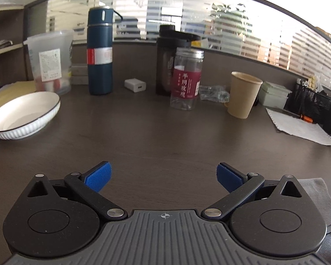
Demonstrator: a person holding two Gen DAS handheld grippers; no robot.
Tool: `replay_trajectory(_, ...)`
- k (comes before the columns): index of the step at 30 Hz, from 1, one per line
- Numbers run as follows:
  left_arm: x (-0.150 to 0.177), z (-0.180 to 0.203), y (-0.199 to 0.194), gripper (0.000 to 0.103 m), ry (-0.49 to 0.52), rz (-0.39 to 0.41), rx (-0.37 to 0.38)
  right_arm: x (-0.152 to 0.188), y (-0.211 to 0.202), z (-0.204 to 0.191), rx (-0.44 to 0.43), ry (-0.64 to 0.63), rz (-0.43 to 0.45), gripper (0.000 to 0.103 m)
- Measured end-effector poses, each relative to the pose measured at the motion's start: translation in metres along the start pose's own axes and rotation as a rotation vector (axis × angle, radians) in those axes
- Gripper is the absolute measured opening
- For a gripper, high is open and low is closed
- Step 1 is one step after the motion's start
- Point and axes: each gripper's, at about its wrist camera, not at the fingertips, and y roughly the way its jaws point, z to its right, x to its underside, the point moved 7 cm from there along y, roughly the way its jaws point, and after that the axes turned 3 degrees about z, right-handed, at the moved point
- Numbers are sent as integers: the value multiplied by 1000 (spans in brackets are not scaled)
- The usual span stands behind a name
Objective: Fold towel
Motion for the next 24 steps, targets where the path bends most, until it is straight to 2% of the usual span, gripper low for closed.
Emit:
replay_trajectory(8,2,8,22,103,19,-52,19,0,29,12,27,37,-88,103)
replay_trajectory(12,4,12,35,103,42,-109,-2,2,42,8,28,10,-136,103)
replay_trajectory(15,5,15,39,103,69,-122,-24,3,50,6,30,2,-164,103)
replay_trajectory(24,5,13,41,103,62,-123,-33,1,55,8,29,21,-171,103)
